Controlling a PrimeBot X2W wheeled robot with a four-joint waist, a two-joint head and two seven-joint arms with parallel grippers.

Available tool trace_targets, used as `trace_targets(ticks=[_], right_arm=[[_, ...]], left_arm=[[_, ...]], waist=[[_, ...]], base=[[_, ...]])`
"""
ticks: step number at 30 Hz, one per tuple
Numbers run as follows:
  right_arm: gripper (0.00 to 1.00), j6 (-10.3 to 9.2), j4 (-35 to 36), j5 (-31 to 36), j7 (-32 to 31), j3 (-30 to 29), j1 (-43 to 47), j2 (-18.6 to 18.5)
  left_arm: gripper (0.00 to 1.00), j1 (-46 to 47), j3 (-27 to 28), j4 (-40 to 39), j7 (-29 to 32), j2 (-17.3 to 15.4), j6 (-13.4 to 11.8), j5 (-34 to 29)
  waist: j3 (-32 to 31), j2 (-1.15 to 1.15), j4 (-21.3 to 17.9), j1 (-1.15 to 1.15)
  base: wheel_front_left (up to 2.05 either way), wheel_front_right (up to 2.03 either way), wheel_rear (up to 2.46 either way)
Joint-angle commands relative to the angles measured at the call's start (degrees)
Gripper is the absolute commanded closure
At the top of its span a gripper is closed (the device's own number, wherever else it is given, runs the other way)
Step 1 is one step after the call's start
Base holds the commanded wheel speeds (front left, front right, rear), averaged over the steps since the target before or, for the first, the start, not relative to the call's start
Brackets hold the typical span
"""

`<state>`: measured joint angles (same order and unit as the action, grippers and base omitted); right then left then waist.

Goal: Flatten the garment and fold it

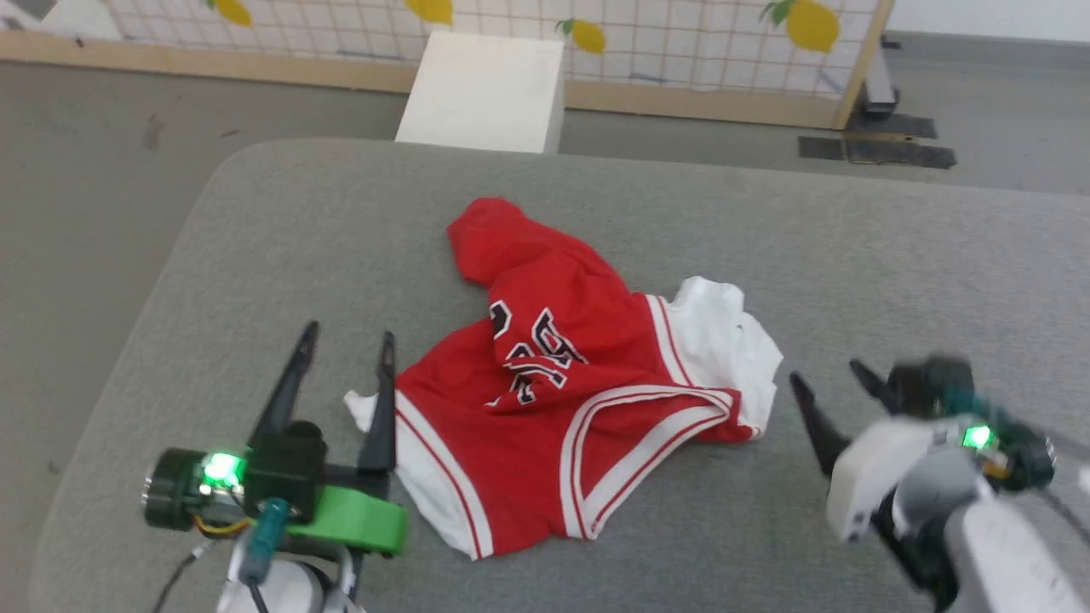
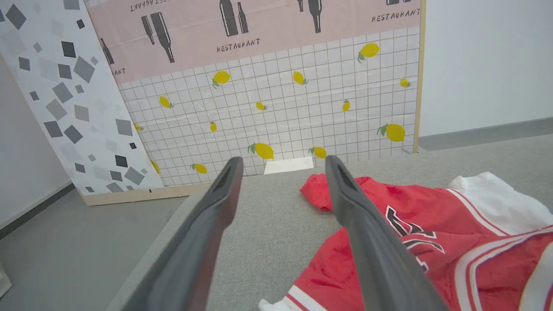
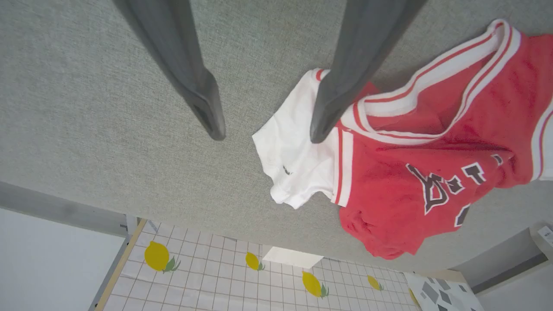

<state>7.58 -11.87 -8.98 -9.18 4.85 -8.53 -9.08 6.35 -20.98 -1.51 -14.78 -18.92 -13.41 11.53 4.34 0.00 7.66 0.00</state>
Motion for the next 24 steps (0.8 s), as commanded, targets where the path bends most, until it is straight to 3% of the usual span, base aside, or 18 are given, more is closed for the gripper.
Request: trace_targets(ticks=[1,2,6,10,18,23,24], right_arm=[[0.00,-0.09,-0.4,-1.8,-4.0,0.9,-3.0,-1.5],[0.00,-0.09,-1.8,-4.9,-13.8,3.8,-9.0,-5.4],[0.00,-0.09,-5.6,-7.8,-25.4,6.7,-15.4,-9.2],[0.00,-0.09,-10.2,-9.5,-32.0,8.3,-20.3,-11.6],[0.00,-0.09,-18.7,-8.9,-34.3,12.5,-24.3,-14.1],[0.00,-0.09,-22.4,-10.1,-32.9,14.2,-24.3,-13.7],[0.87,-0.09,-22.9,-10.1,-32.5,15.0,-24.2,-13.8]], left_arm=[[0.00,-1.3,0.1,-0.4,-0.2,0.9,0.8,-1.3],[0.00,-2.3,0.2,-1.0,-0.2,2.3,2.5,-3.4],[0.00,-3.0,0.2,-0.9,-0.2,4.1,4.6,-4.9],[0.00,-2.4,0.9,-0.7,-0.2,6.2,6.1,-5.7],[0.00,-1.0,1.9,-0.8,-0.2,9.8,8.3,-7.3],[0.00,-0.9,3.1,-0.6,-0.2,10.9,9.1,-7.8],[0.00,-1.0,3.4,-0.5,-0.2,11.1,9.3,-7.9]], waist=[[1.9,0.00,2.4,0.00],[3.7,0.00,4.2,0.00],[5.7,0.00,6.7,0.00],[7.5,0.00,9.3,0.00],[9.8,0.00,13.1,0.00],[10.0,0.00,13.6,0.00],[9.8,0.00,13.5,0.00]], base=[[0.00,0.00,0.00],[0.00,0.00,0.00],[0.00,0.00,0.00],[0.00,0.00,0.00],[0.00,0.00,0.00],[0.00,0.00,0.00],[0.00,0.00,0.00]])
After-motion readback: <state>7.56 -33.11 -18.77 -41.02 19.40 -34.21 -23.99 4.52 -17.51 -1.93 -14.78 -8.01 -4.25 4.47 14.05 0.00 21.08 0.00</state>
